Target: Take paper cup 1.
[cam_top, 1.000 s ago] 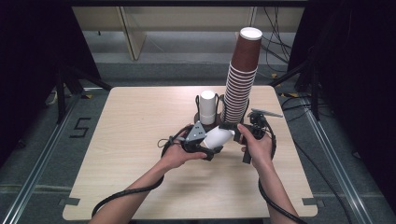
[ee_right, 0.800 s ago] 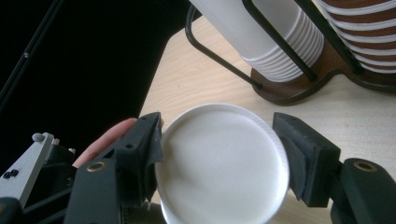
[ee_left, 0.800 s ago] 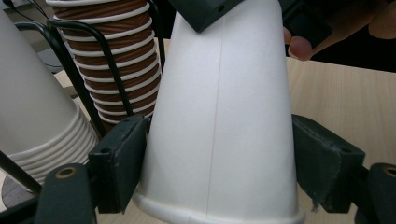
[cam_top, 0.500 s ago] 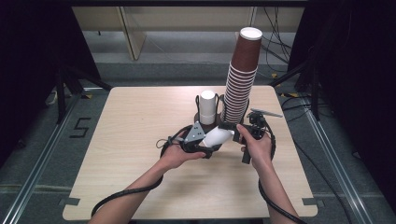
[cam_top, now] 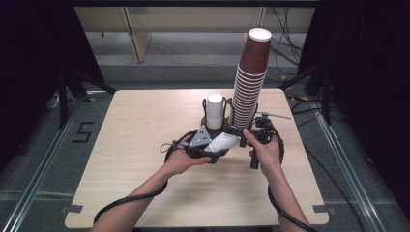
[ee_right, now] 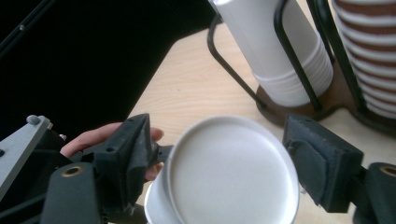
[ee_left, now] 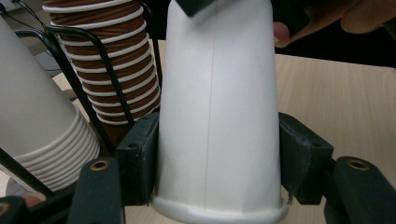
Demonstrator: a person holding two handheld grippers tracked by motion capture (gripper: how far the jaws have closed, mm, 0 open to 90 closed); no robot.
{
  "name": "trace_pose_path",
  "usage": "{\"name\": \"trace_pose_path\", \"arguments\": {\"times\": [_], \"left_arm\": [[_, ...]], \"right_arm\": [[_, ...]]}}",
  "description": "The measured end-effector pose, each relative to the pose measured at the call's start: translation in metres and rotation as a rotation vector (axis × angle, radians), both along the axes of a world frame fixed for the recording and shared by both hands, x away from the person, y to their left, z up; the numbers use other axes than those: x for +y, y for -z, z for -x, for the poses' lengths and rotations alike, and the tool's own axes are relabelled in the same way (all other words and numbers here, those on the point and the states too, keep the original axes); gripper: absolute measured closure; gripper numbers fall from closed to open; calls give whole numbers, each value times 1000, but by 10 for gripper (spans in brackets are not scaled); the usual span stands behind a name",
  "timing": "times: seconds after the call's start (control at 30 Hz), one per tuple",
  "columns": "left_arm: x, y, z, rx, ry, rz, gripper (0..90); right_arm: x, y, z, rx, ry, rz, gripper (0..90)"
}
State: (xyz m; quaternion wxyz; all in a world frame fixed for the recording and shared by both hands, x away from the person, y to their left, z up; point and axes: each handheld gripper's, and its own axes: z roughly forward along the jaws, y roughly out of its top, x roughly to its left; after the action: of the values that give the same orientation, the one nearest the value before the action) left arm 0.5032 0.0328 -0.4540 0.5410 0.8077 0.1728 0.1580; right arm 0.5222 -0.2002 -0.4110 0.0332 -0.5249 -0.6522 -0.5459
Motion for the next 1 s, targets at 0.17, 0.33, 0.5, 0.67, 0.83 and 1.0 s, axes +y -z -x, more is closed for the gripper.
{"name": "trace_pose_path", "arguments": {"times": [0.17, 0.33, 0.5, 0.67, 0.83, 1.0], "left_arm": [[7, -2, 0, 5, 9, -11, 379], [19, -5, -3, 13, 8, -19, 382], [28, -8, -6, 18, 4, -13, 386], [32, -13, -7, 17, 19, -33, 389], [34, -20, -9, 18, 47, -64, 390], [39, -26, -13, 23, 74, -105, 391]], "right_arm": [[-3, -9, 2, -87, -6, 4, 253], [-13, -18, 9, -254, -59, 67, 255], [-22, -18, 11, -288, -85, 92, 257], [-33, -13, 15, -288, -105, 121, 261], [-37, -2, 14, -341, -153, 253, 267], [-36, 6, 15, -366, -220, 357, 278]]}}
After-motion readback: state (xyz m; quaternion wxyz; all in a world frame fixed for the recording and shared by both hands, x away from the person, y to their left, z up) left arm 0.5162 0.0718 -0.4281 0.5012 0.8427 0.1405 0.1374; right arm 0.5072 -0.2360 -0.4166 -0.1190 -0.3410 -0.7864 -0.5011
